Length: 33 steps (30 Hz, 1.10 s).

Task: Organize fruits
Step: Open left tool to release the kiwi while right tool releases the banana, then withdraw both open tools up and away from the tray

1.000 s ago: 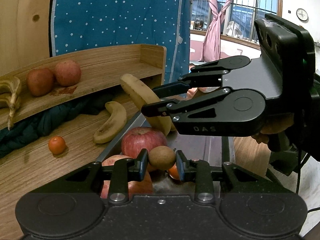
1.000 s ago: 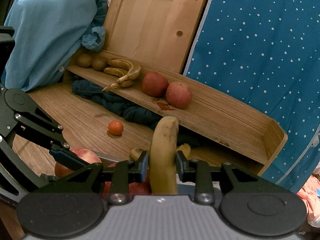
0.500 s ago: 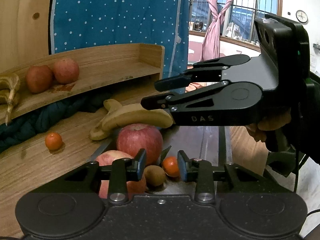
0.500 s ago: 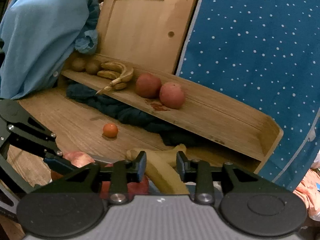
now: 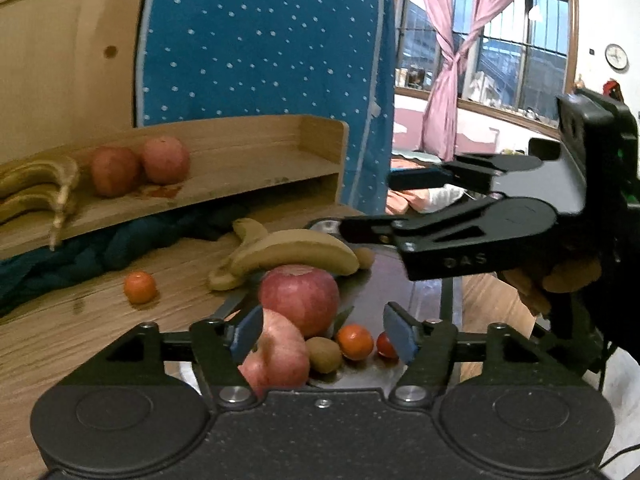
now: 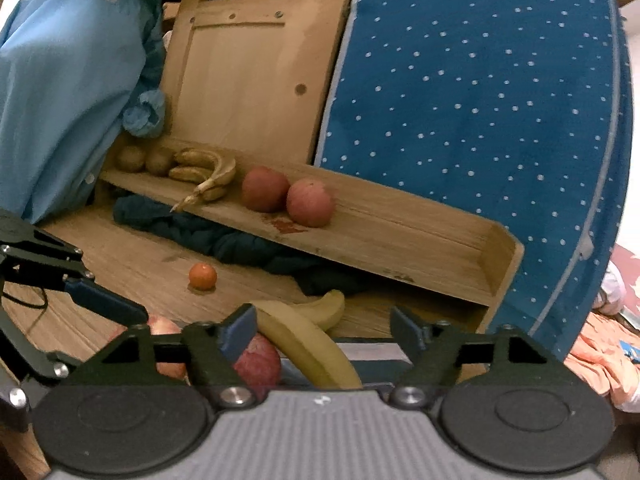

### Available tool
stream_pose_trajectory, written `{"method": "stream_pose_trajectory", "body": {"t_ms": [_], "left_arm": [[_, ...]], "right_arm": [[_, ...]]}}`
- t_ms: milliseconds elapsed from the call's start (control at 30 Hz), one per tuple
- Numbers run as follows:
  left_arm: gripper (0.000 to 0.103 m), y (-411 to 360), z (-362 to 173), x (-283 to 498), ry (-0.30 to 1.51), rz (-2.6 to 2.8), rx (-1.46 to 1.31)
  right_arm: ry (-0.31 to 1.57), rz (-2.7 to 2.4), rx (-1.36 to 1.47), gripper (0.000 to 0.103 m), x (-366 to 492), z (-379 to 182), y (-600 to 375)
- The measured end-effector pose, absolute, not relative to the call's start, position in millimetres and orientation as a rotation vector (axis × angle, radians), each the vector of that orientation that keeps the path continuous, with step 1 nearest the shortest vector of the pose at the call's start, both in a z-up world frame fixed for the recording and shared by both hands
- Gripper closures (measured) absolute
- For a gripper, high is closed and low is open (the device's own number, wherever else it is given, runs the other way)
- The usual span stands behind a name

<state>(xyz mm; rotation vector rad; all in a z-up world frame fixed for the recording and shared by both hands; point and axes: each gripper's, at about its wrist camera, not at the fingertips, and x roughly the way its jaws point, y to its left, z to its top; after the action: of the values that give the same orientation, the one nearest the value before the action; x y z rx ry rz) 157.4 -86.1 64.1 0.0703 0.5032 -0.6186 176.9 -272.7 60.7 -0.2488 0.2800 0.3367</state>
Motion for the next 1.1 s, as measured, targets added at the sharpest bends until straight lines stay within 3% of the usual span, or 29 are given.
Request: {"method": "stream_pose_trajectory", "body": {"t_ms": [267,433,1100], "left_arm": [[0.012,-59,64,132,0.472,-0.533,0.045],[0.004,-39,60,112,0.458,-0.477,0.03],[0.001,5,24,52,0.501,-0.389,-0.025]], "right_arm": [[0.27,0.321,-0.19,0.005,140,63,-266],[0.262,0.303,-0.178,0.0,109,59,-253],[0.334,0.166,-0.012,0.0,19,18,-231]]}}
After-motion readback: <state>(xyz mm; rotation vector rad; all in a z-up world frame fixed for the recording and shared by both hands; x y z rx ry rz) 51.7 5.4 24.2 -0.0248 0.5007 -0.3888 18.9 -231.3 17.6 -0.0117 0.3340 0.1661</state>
